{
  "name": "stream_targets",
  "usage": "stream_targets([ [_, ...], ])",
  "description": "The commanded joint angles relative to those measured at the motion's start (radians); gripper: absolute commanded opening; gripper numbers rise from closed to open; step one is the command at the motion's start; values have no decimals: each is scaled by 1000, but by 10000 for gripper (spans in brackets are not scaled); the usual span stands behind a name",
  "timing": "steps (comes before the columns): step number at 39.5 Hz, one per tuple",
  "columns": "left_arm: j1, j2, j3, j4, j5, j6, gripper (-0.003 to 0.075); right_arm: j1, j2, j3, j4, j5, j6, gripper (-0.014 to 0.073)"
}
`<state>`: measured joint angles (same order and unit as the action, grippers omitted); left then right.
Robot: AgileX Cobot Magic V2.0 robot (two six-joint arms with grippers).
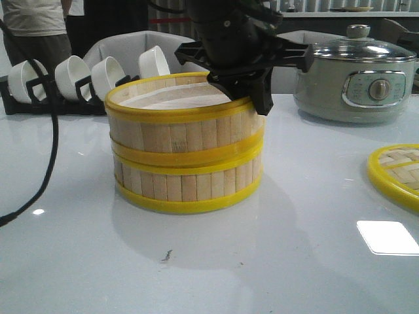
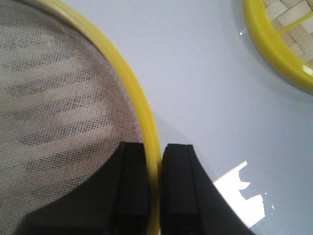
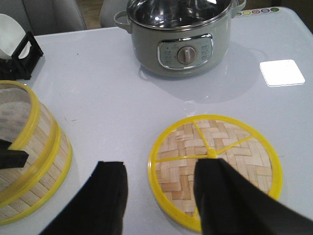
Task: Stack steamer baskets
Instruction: 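Lower the basket onto the center basket and open the left gripper, then raise the left gripper away from the stacked baskets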
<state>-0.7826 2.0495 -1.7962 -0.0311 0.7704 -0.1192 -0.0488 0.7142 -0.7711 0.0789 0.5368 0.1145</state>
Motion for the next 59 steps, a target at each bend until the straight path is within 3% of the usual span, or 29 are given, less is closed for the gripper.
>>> stream_targets([
  [1,-12,-66,-39,-15,-72,-1,85,2,1,-39,-3,-86,-3,434],
  [15,-10,-66,-39,31,-35,-1,109,2,1,-39,-3,-87,-3,434],
  [25,-10,-66,-39,31,-35,-3,324,2,1,-39,-3,-87,-3,434],
  [29,-10,-66,-39,31,-33,-4,359,2,1,-39,-3,-87,-3,434],
  [54,-9,-181,-43,131,-49,-27,354,2,1,-39,-3,-87,-3,434],
  [58,-9,-221,-43,172,-61,-38,270,2,1,-39,-3,-87,-3,434],
  [59,-9,-232,-43,181,-61,-38,213,2,1,-39,-3,-87,-3,434],
])
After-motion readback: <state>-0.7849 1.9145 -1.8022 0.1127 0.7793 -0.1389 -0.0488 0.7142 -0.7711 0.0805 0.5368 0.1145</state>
